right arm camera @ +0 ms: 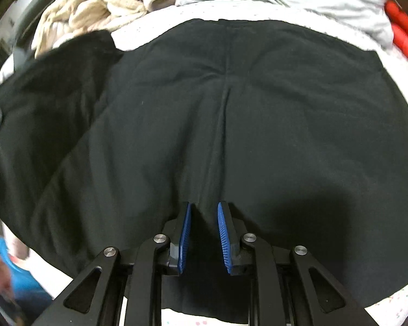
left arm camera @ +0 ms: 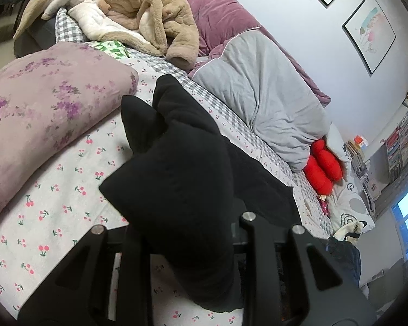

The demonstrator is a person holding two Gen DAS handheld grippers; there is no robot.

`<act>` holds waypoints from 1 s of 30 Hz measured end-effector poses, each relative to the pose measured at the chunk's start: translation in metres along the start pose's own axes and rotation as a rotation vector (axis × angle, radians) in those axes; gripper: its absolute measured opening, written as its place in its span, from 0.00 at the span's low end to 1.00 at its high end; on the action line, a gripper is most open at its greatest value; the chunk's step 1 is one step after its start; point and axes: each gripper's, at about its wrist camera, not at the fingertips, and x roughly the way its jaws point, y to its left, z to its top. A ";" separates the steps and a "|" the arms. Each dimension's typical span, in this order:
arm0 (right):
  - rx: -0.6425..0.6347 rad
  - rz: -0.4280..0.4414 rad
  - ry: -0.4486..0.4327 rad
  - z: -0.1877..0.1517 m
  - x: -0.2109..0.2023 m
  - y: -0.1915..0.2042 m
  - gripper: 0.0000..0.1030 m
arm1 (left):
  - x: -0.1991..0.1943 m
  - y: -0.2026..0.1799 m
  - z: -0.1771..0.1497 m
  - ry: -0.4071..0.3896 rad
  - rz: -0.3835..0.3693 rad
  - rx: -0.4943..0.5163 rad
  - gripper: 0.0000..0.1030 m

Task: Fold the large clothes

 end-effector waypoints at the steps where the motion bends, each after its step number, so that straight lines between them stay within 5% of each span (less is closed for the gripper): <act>1: 0.010 -0.001 -0.002 0.001 0.004 0.000 0.21 | 0.000 -0.002 -0.001 -0.001 0.002 0.007 0.28; 5: 0.025 0.017 -0.007 0.001 0.008 -0.006 0.22 | 0.001 -0.008 0.000 -0.007 0.006 0.012 0.28; 10: 0.169 0.149 -0.005 -0.020 -0.030 -0.035 0.22 | -0.002 -0.008 0.006 -0.015 -0.018 -0.027 0.28; 20: 0.173 0.192 0.037 -0.030 -0.014 -0.042 0.23 | -0.010 -0.046 -0.001 -0.063 -0.038 0.016 0.28; 24: 0.254 0.276 -0.067 -0.023 -0.047 -0.071 0.27 | -0.018 -0.066 0.000 -0.099 -0.057 0.050 0.28; 30: 0.483 0.249 -0.225 -0.021 -0.088 -0.154 0.29 | -0.019 -0.130 -0.014 -0.119 -0.054 0.195 0.28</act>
